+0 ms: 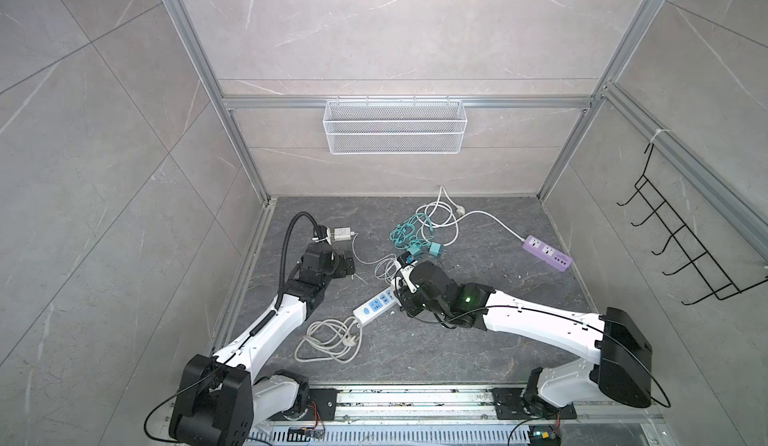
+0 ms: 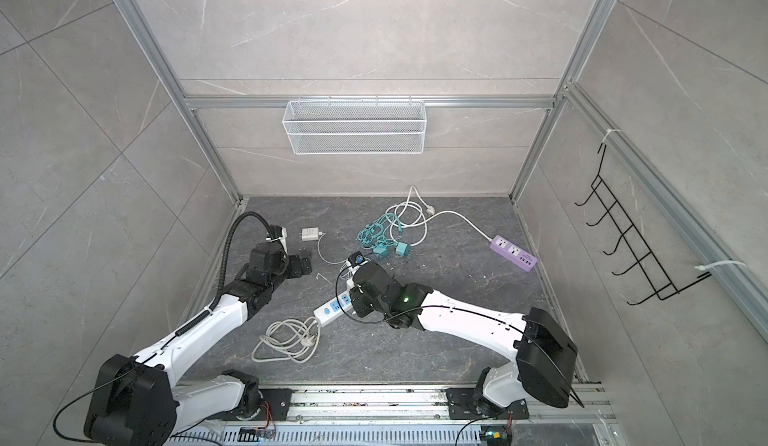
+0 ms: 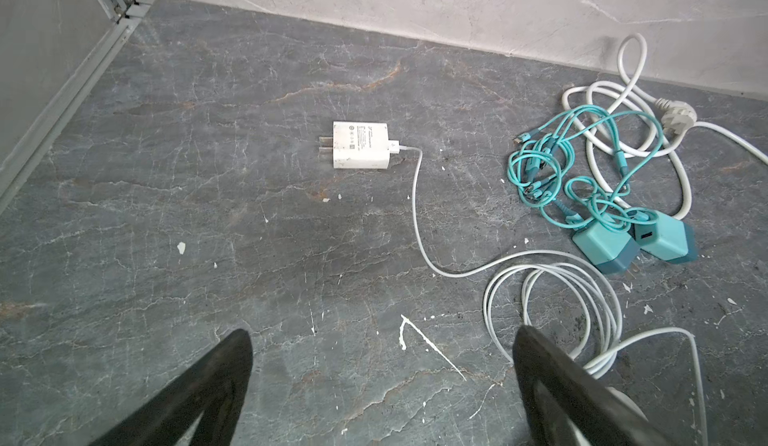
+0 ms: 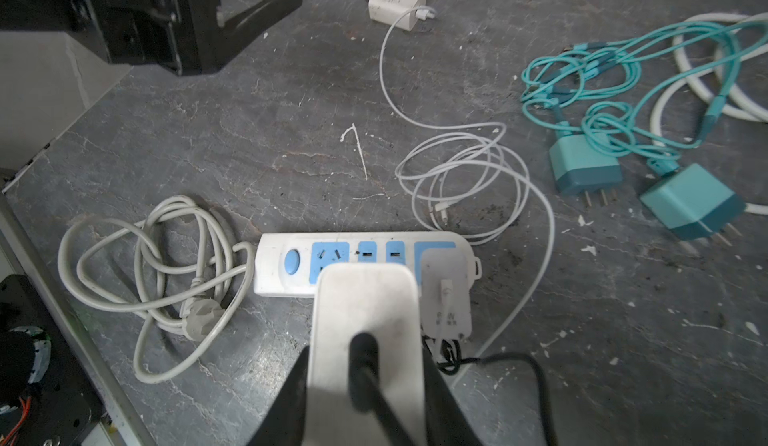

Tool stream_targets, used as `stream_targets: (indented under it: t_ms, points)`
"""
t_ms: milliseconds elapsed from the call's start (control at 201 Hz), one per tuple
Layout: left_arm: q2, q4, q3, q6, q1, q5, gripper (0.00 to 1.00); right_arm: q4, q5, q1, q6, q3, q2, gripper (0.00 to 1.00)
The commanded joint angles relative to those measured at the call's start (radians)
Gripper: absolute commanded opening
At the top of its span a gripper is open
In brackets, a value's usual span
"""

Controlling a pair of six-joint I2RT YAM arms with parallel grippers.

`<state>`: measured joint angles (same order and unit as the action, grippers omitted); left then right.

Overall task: Insert the plug
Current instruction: 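Carry the black-cable charger with the right gripper over the blue-socket strip, then lower the charger onto the strip socket while the left moves toward the vivo charger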

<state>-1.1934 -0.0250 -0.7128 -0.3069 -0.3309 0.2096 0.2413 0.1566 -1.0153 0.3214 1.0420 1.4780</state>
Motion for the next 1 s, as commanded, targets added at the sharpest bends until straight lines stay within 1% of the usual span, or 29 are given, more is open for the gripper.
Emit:
stream_targets:
  t_ms: [0,209,348,607,801,995]
  points:
    - [-0.013,-0.028,-0.055,-0.045,0.014,0.017,1.0,-0.032,-0.011,-0.015,0.011,0.044,0.03,0.08]
    - [-0.002,-0.031,-0.046,-0.078,0.045,0.007,1.0,-0.048,0.003,-0.034,0.013,0.087,0.111,0.07]
    - [0.033,-0.01,-0.021,-0.076,0.052,0.025,1.0,-0.099,-0.008,-0.037,0.022,0.105,0.171,0.07]
    - [0.069,-0.013,-0.004,-0.067,0.072,0.033,1.0,-0.1,0.005,-0.051,0.02,0.188,0.279,0.07]
    - [0.074,-0.012,0.002,-0.072,0.083,0.028,1.0,-0.095,0.041,-0.068,0.022,0.229,0.332,0.07]
    - [0.077,-0.01,0.007,-0.072,0.089,0.022,1.0,-0.103,0.047,-0.074,0.021,0.24,0.359,0.07]
